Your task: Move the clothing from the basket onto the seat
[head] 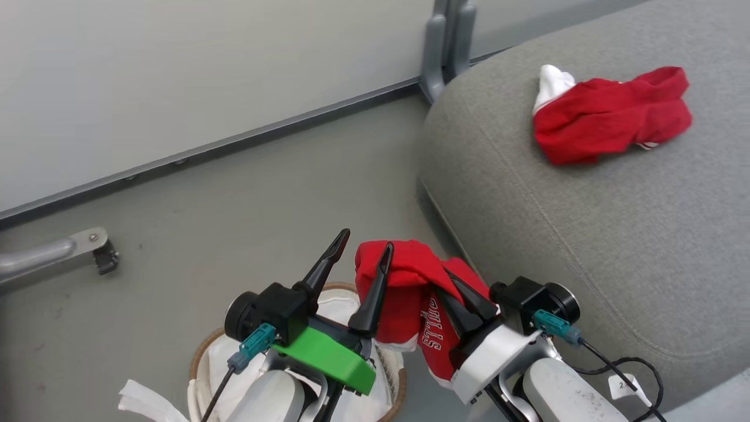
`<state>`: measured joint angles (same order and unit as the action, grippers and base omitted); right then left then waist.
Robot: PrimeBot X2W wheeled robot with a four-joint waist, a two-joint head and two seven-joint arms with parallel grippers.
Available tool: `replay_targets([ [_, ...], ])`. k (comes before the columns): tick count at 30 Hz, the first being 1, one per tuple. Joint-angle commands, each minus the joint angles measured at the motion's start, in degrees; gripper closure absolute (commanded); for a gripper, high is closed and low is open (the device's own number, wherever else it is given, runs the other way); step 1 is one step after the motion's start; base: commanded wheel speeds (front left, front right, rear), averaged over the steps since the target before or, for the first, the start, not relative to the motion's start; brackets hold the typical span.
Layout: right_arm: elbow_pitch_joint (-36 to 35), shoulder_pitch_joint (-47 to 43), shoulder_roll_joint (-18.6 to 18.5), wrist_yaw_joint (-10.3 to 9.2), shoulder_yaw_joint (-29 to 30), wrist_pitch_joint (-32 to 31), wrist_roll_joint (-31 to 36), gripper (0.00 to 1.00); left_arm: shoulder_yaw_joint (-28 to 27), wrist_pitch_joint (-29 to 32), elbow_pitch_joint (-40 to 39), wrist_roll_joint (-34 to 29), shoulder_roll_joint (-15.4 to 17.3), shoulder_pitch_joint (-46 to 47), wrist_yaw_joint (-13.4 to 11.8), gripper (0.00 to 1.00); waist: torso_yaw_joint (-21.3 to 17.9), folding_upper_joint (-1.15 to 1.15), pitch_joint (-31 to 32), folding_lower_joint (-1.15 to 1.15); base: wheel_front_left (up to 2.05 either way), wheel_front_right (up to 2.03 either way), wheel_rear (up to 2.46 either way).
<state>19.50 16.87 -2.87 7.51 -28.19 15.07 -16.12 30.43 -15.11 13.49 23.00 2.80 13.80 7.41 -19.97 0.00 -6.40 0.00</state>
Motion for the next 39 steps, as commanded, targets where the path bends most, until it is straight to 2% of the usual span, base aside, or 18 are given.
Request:
replay_targets([
  [1,-0.29,-0.75,-0.13,-0.04,0.25,0.14,-0.25,1.0,0.0,-0.05,0.29,-0.74,0.22,1.09,0.13,0.0,-7.11,0.0,-1.42,0.0,0.0,0.0,0.0],
  [4,-0.52,-1.02,-0.12,-0.04,0.42,0.14,-0.49,1.0,-0.09,-0.05,0.66,-1.06,0.24,1.27,0.09,0.0,-10.06,0.0,-1.84,0.0,0.0,0.0,0.0],
  [6,-0.93,-1.24,-0.13,-0.04,1.97,0.14,-0.06,1.0,1.22,-0.05,0.98,-0.86,0.23,1.96,0.09,0.0,-10.56,0.0,-2.44,0.0,0.0,0.0,0.0],
  [20,-4.87,-4.55,-0.08,-0.04,11.13,0.14,1.87,1.0,7.51,-0.05,3.84,1.77,1.25,6.7,0.08,0.0,-11.74,0.0,-5.6,0.0,0.0,0.0,0.0],
  [28,-5.43,2.09,-0.24,-0.04,14.78,0.14,6.29,1.0,6.98,-0.04,3.9,1.04,3.25,7.56,0.08,0.0,-11.87,0.0,-10.31,0.0,0.0,0.0,0.0],
  [32,-5.77,8.04,-2.38,-0.04,17.05,0.14,7.74,1.0,5.98,-0.05,3.88,0.08,4.71,7.84,0.09,0.0,-11.92,0.0,-13.56,0.0,0.0,0.0,0.0],
  [39,-5.03,18.99,-8.74,-0.04,20.43,0.14,9.59,1.0,4.78,-0.05,3.11,-1.38,7.17,9.05,0.09,0.0,-11.48,0.0,-19.28,0.0,0.0,0.0,0.0],
])
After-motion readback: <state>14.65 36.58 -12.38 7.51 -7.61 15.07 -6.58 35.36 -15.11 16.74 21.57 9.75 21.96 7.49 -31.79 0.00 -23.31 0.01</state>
